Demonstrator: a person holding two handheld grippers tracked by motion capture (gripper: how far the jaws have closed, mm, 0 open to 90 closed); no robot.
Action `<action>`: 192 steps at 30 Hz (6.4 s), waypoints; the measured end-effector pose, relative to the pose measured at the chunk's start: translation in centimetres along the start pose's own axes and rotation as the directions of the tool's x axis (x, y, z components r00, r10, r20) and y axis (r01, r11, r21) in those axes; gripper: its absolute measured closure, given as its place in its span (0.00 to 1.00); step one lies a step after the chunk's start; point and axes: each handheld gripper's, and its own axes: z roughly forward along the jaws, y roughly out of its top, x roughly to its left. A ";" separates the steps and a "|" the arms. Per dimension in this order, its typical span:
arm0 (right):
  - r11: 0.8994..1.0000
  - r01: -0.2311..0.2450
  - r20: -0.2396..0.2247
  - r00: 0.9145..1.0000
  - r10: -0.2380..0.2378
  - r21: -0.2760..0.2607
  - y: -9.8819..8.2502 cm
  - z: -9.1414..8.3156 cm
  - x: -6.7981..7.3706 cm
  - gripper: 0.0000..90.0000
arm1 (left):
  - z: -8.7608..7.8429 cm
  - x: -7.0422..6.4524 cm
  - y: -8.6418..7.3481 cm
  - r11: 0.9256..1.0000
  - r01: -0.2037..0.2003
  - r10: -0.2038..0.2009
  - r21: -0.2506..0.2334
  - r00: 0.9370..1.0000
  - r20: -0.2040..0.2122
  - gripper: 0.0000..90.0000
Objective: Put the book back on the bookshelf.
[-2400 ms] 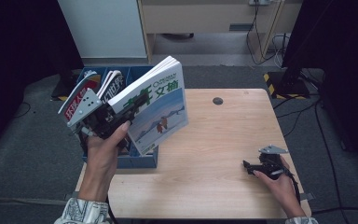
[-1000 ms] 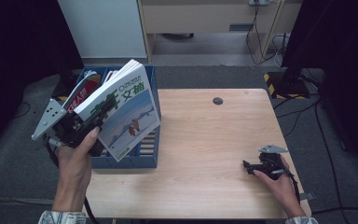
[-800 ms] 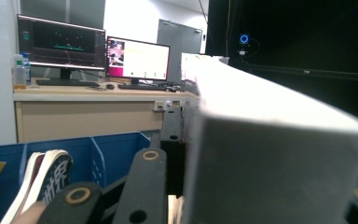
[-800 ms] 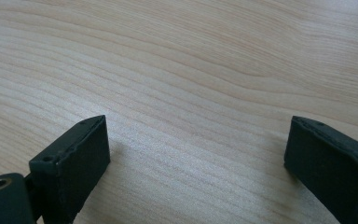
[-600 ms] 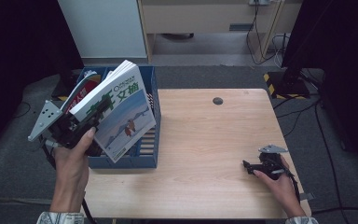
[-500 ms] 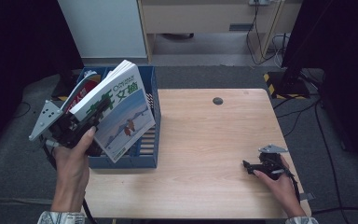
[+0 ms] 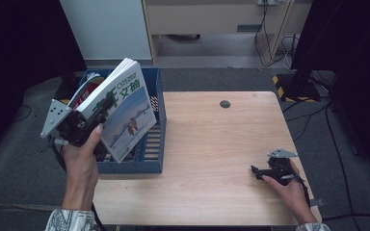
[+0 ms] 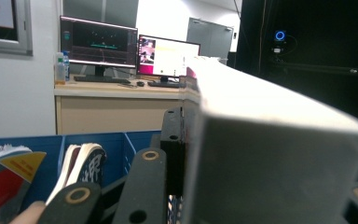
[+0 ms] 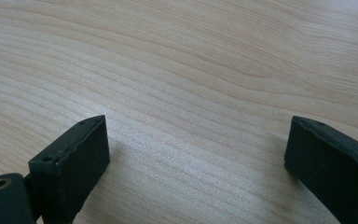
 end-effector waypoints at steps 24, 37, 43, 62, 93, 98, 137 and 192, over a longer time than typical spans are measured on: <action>1.000 0.013 -0.014 1.000 -0.013 0.006 0.2 0.2 -0.2 0.06 | 4.2 0.2 -0.9 1.000 0.023 -0.020 0.020 0.994 -0.109 0.81; 1.000 0.012 -0.013 1.000 -0.012 0.006 0.2 0.2 -0.2 0.06 | 5.4 -0.1 -1.6 0.999 0.042 -0.038 0.024 0.990 -0.136 0.81; 1.000 0.014 -0.014 1.000 -0.014 0.006 0.2 0.2 -0.3 0.06 | 5.7 -0.3 -2.1 0.998 0.062 -0.058 0.020 0.987 -0.148 0.81; 1.000 0.016 -0.017 1.000 -0.016 0.006 0.2 0.3 -0.3 0.05 | 6.8 -1.4 -3.4 0.998 0.052 -0.049 0.019 0.991 -0.126 0.81; 1.000 0.016 -0.015 1.000 -0.016 0.006 0.2 0.3 -0.3 0.05 | 7.7 -0.4 -8.0 0.995 0.079 -0.072 0.057 0.991 -0.110 0.81; 1.000 0.016 -0.016 1.000 -0.016 0.006 0.2 0.3 -0.3 0.05 | 7.5 -0.1 -8.1 0.995 0.083 -0.078 0.051 0.991 -0.107 0.81; 1.000 0.013 -0.015 1.000 -0.013 0.007 0.2 0.2 -0.3 0.05 | 8.4 0.3 -8.3 0.997 0.067 -0.063 0.048 0.995 -0.076 0.81; 1.000 0.013 -0.015 1.000 -0.013 0.007 0.2 0.2 -0.3 0.05 | 9.5 0.9 -10.9 0.996 0.077 -0.075 0.054 0.996 -0.047 0.81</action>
